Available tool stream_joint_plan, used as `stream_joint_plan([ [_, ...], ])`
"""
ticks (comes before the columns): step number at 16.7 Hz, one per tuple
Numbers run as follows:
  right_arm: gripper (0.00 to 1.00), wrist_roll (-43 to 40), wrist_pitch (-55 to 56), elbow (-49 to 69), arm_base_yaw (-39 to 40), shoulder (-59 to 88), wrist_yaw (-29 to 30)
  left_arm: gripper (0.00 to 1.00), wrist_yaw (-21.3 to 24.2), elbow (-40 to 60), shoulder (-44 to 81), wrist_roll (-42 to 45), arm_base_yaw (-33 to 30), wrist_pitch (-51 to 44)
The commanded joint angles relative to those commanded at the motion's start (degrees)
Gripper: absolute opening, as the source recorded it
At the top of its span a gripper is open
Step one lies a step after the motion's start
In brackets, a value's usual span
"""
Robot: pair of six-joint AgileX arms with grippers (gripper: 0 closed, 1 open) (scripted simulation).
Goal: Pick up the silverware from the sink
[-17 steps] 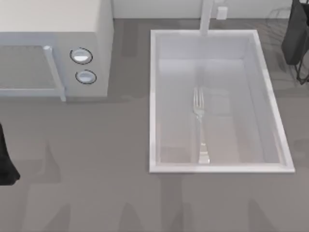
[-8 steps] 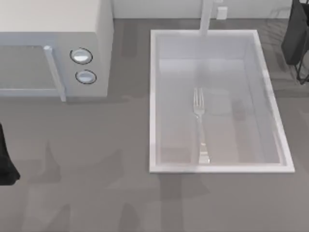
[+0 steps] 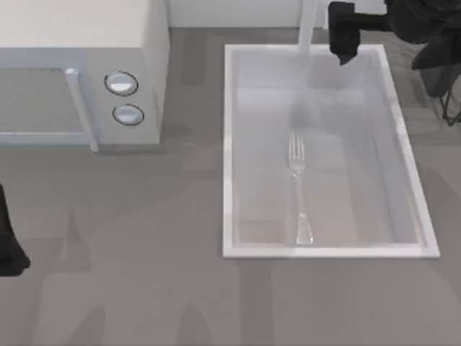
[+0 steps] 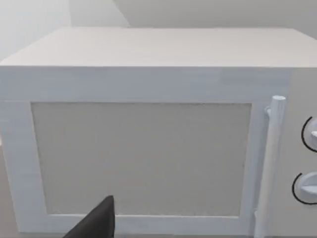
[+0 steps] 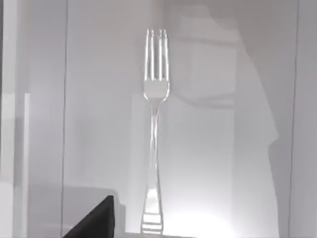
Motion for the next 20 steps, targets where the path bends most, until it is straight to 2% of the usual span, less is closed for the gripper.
stream_joint_plan([
  [5, 1.00, 4.60, -12.69, 21.57, 4.03, 23.09, -0.08, 1.00, 0.00, 0.00, 0.00, 0.00, 0.00, 0.00],
  [9, 1.00, 6.88, -18.68, 31.74, 5.95, 33.98, -0.16, 1.00, 0.00, 0.00, 0.00, 0.00, 0.00, 0.00],
  [17, 1.00, 7.32, -19.70, 33.60, 6.04, 36.37, -0.20, 1.00, 0.00, 0.00, 0.00, 0.00, 0.00, 0.00],
  [20, 1.00, 7.34, -15.82, 30.52, 6.09, 37.48, -0.18, 1.00, 0.00, 0.00, 0.00, 0.00, 0.00, 0.00],
])
